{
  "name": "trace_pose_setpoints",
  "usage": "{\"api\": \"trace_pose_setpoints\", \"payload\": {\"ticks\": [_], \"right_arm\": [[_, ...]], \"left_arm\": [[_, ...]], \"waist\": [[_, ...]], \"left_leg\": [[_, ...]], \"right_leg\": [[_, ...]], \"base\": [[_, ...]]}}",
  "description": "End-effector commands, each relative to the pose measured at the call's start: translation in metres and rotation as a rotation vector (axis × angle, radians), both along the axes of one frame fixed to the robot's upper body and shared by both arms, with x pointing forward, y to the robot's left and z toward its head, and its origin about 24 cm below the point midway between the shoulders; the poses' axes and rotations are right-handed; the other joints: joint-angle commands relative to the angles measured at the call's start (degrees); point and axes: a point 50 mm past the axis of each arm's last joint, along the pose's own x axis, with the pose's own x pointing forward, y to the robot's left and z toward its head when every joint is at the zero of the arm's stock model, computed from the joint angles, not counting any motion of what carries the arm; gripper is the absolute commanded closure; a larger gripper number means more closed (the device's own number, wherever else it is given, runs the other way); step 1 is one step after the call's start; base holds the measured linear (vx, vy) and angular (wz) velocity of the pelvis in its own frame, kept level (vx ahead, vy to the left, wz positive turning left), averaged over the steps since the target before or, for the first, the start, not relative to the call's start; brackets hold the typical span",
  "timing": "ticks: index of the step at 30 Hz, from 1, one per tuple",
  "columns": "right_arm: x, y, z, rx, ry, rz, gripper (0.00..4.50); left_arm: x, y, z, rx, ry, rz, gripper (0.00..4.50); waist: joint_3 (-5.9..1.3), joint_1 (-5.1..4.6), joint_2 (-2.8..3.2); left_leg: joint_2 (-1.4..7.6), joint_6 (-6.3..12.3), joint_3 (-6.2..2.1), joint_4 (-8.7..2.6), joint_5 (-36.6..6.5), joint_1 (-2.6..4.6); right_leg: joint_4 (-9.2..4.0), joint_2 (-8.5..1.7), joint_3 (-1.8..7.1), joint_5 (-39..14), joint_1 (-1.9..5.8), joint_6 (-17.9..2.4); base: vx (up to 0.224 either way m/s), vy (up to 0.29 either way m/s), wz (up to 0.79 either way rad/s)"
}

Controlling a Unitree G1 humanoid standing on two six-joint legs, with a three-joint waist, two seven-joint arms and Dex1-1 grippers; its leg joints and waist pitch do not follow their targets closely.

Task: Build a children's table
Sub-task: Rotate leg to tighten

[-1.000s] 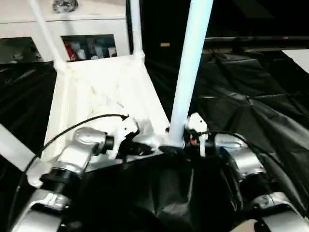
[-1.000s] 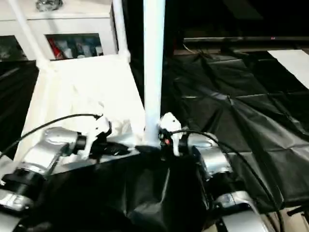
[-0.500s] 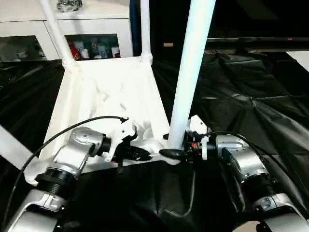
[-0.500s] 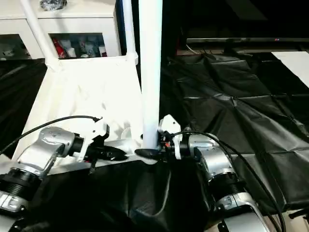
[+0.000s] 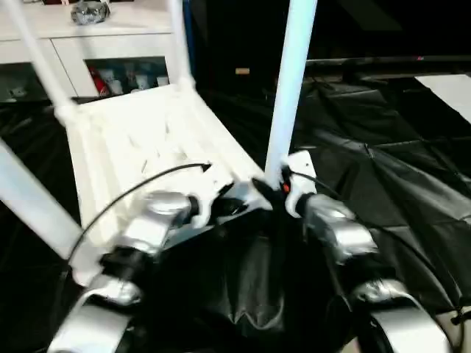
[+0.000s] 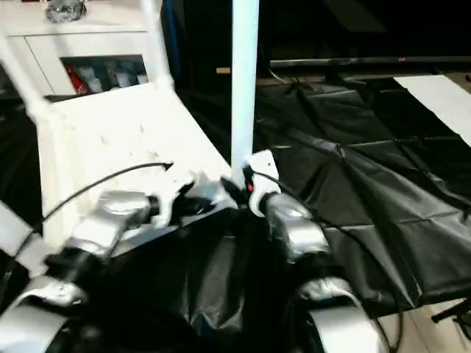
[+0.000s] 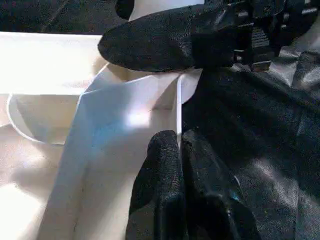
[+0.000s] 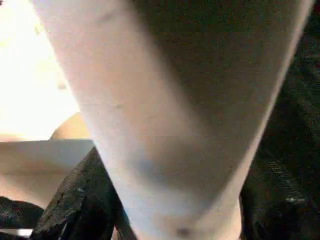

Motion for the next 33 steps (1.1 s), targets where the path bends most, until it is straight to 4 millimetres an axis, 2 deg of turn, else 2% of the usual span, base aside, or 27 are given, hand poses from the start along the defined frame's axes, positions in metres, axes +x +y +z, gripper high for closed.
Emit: {"api": "trace_pose_setpoints", "payload": {"ticks": [1, 3, 9, 13, 15, 21, 24, 26, 28, 30, 33], "right_arm": [[-0.016, 0.039, -0.014, 0.041, 0.069, 0.186, 1.48], [-0.017, 0.038, -0.009, 0.093, 0.062, 0.244, 1.13], [-0.022, 0.026, -0.004, 0.057, 0.033, 0.414, 0.62], [-0.027, 0.014, 0.0, 0.051, 0.026, 0.538, 0.62], [-0.032, 0.004, 0.001, 0.035, 0.031, 0.627, 0.62], [-0.043, -0.013, 0.002, 0.003, 0.068, 0.778, 0.62], [-0.046, -0.015, 0.001, -0.003, 0.079, 0.807, 0.62], [-0.048, -0.015, 0.002, 0.0, 0.086, 0.823, 0.87], [-0.051, -0.013, 0.003, 0.025, 0.099, 0.859, 0.87], [-0.052, -0.012, 0.003, 0.03, 0.102, 0.866, 1.12], [-0.054, -0.01, 0.001, 0.036, 0.115, 0.88, 1.35]], "left_arm": [[0.003, -0.029, 0.021, -0.094, -0.089, -0.07, 4.5], [0.0, -0.027, 0.02, -0.097, -0.083, -0.114, 4.5], [-0.009, -0.017, 0.017, -0.095, -0.051, -0.217, 4.5], [-0.017, -0.009, 0.016, -0.094, -0.02, -0.306, 4.5], [-0.022, -0.002, 0.015, -0.076, 0.001, -0.369, 4.5], [-0.03, 0.016, 0.014, -0.044, 0.058, -0.469, 4.5], [-0.032, 0.02, 0.015, -0.047, 0.069, -0.481, 4.5], [-0.033, 0.022, 0.016, -0.048, 0.076, -0.492, 4.5], [-0.039, 0.026, 0.016, -0.052, 0.115, -0.535, 4.5], [-0.041, 0.026, 0.015, -0.054, 0.125, -0.547, 4.5], [-0.043, 0.026, 0.015, -0.058, 0.136, -0.555, 4.5]], "waist": [[-3.24, -0.12, -0.47], [-3.24, -0.02, -0.43], [-3.43, 0.29, -0.35], [-3.61, 0.63, -0.21], [-3.58, 0.88, -0.13], [-3.34, 1.37, 0.0], [-3.42, 1.59, -0.01], [-3.44, 1.68, -0.05], [-3.45, 1.73, -0.06], [-3.51, 1.66, -0.03], [-3.4, 1.78, -0.17]], "left_leg": [[5.27, 0.5, -2.81, -4.39, -13.5, 1.75], [5.3, 1.37, -2.8, -4.38, -12.7, 1.68], [5.52, 2.6, -2.67, -4.19, -11.5, 1.58], [5.65, 4.02, -2.49, -3.89, -9.5, 1.52], [5.78, 4.17, -2.41, -3.86, -10.0, 1.75], [5.89, 2.87, -2.53, -4.24, -12.4, 1.81], [5.94, 2.34, -2.55, -4.31, -12.5, 1.9], [5.88, 1.97, -2.52, -4.3, -12.5, 1.94], [5.96, 1.98, -2.61, -4.36, -12.3, 1.87], [5.88, 2.3, -2.47, -4.24, -11.6, 1.93], [5.89, 1.81, -2.53, -4.31, -12.4, 1.94]], "right_leg": [[-4.97, -6.35, 3.24, -8.7, 1.38, -11.5], [-4.82, -6.25, 3.18, -7.3, 1.52, -11.8], [-4.33, -6.1, 2.89, -4.2, 1.75, -12.8], [-3.91, -5.99, 2.69, -0.9, 1.68, -13.7], [-3.99, -5.98, 2.62, -1.4, 1.53, -13.8], [-4.23, -6.01, 2.61, -4.7, 1.49, -13.6], [-4.17, -6.0, 2.63, -4.6, 1.42, -13.5], [-4.17, -6.01, 2.65, -4.7, 1.41, -13.6], [-4.07, -6.09, 2.64, -4.5, 1.54, -13.6], [-3.95, -5.94, 2.61, -3.3, 1.35, -13.9], [-4.12, -6.11, 2.62, -5.2, 1.41, -13.9]], "base": [[0.0, 0.0, 0.0], [0.0, 0.0, 0.0], [0.0, 0.0, 0.0], [0.0, 0.0, 0.0], [0.0, 0.0, 0.0], [0.0, 0.0, 0.0], [0.0, 0.0, 0.0], [0.0, 0.0, 0.0], [0.0, 0.0, 0.0], [0.0, 0.0, 0.0], [0.0, 0.0, 0.0]]}}
